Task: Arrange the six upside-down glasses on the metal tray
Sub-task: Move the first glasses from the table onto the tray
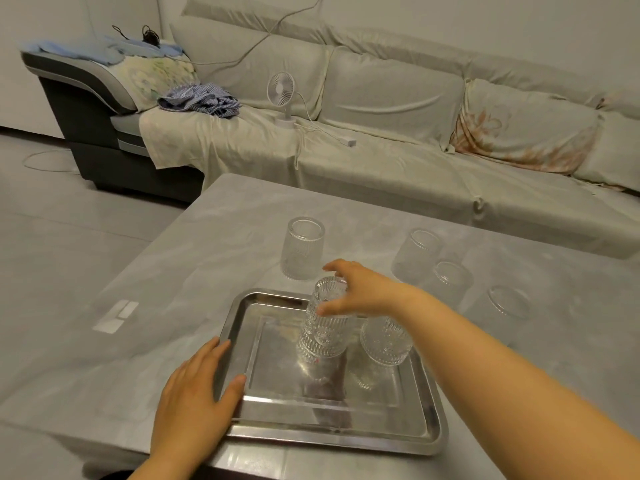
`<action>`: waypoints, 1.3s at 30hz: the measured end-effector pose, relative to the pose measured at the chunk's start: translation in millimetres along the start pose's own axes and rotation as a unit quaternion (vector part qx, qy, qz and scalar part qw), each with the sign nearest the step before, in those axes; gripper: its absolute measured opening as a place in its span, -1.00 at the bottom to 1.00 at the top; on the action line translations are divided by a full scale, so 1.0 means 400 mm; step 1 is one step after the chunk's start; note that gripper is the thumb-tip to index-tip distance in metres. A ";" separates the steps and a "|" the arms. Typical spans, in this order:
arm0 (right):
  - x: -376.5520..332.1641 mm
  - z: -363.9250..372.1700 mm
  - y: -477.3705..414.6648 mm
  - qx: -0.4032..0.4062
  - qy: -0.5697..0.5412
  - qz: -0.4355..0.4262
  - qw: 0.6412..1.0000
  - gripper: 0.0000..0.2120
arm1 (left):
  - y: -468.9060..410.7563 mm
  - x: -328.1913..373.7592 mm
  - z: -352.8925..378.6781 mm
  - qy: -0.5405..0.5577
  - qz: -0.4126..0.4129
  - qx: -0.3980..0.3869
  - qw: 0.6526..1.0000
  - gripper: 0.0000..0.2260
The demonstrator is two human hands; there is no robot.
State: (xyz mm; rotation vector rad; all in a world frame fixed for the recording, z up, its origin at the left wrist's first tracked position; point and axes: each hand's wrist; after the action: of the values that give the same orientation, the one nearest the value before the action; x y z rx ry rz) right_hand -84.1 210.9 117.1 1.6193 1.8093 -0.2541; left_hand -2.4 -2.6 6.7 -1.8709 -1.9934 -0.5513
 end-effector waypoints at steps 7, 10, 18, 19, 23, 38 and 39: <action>-0.034 -0.049 -0.088 0.086 -0.028 -0.014 0.996 -0.42 | -0.025 -0.034 -0.021 -0.063 0.042 -0.003 0.997 -0.50; -0.036 -0.040 -0.138 0.113 -0.015 -0.025 0.993 -0.53 | -0.032 -0.040 -0.014 -0.084 0.050 0.003 0.995 -0.55; -0.057 -0.008 -0.259 0.147 -0.018 -0.009 0.989 -0.27 | -0.051 -0.037 -0.003 -0.124 0.035 -0.017 0.992 -0.55; -0.059 -0.005 -0.271 0.139 -0.019 -0.006 0.990 -0.28 | -0.051 -0.039 -0.002 -0.130 0.039 -0.019 0.991 -0.55; -0.064 0.000 -0.312 0.122 -0.002 0.012 0.992 -0.33 | -0.055 -0.040 0.000 -0.144 0.047 -0.018 0.988 -0.55; -0.136 -0.022 -0.176 0.118 -0.096 -0.145 0.978 -0.38 | -0.043 -0.058 0.013 -0.056 0.062 0.022 0.996 -0.58; -0.143 -0.014 -0.151 0.093 -0.083 -0.158 0.980 -0.37 | -0.042 -0.056 0.012 -0.051 0.063 0.027 0.996 -0.58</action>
State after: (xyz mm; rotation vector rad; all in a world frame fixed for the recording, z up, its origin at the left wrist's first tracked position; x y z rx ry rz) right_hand -143.3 156.0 137.9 1.3763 1.9516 -0.6996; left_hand -17.7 -20.5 -9.5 -2.0129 -1.9147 -0.3697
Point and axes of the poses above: each hand's wrist, its own y-axis away from the middle knuckle, its own z-axis out of the palm, x = y × z, and after that the axes turned 14 degrees about -y, right-handed
